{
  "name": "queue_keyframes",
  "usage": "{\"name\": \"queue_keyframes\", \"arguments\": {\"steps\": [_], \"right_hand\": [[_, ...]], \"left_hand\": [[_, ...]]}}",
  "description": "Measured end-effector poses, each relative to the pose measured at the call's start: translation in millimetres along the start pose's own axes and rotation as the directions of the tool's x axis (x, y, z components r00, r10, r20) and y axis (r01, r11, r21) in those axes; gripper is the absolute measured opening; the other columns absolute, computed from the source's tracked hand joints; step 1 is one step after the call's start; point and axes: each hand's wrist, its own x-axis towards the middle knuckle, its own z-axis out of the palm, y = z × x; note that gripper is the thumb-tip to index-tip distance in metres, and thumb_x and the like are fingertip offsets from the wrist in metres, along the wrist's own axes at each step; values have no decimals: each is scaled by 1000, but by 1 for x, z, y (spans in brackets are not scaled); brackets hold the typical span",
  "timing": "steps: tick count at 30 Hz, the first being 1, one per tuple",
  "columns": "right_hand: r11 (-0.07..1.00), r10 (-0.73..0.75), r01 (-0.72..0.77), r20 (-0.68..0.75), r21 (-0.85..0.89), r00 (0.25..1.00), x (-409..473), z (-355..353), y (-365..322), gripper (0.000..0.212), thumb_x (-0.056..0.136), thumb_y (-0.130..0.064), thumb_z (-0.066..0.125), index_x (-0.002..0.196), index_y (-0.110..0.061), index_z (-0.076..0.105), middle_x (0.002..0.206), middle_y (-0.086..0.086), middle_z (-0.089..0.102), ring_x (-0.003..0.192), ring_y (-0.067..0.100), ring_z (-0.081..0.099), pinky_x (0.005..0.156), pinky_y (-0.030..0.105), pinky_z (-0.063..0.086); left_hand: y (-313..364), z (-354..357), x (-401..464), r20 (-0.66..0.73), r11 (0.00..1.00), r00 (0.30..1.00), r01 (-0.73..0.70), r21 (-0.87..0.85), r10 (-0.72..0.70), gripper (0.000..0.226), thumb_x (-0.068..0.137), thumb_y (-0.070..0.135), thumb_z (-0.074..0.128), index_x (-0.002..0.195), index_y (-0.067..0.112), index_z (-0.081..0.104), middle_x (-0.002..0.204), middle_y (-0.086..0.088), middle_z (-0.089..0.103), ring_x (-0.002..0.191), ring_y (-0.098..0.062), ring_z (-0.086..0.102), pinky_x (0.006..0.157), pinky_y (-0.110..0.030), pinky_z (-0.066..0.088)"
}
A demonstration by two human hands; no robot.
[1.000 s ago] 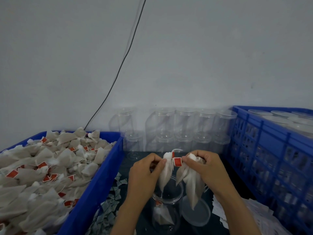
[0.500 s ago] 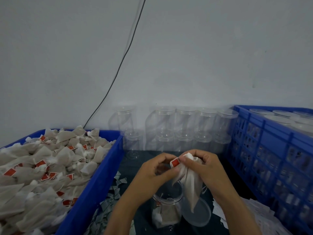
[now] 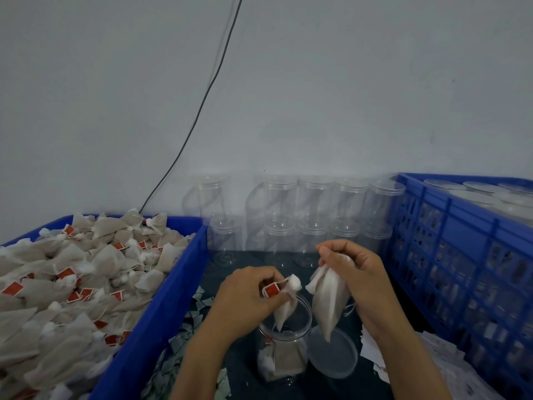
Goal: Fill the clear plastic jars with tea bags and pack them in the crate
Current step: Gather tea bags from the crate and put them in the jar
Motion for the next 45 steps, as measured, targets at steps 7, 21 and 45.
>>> {"name": "queue_keyframes", "arguments": {"steps": [7,21,45], "right_hand": [[999,-4,2,45,40,999,-2,2,-1,16,72,-30,68,82,-18,73,78,1,70,63,8,62,53,16,48],[997,37,-56,313,50,949,-4,12,3,32,65,-26,79,96,-23,73,101,7,71,89,21,69,75,28,55],[990,-133,123,-174,-66,976,2,6,3,10,80,-9,73,85,-17,70,79,-3,69,69,8,61,56,16,49]], "left_hand": [[2,-3,-1,32,987,999,-32,-155,37,25,90,19,62,104,40,61,100,24,66,96,6,60,85,-18,49],[18,6,1,4,833,1000,9,-553,-9,33,76,42,67,100,19,69,92,-3,73,87,-22,70,78,-32,59],[4,-8,-2,-98,995,993,66,77,-58,15,92,27,60,83,39,61,85,23,60,81,4,55,80,-20,47]]}}
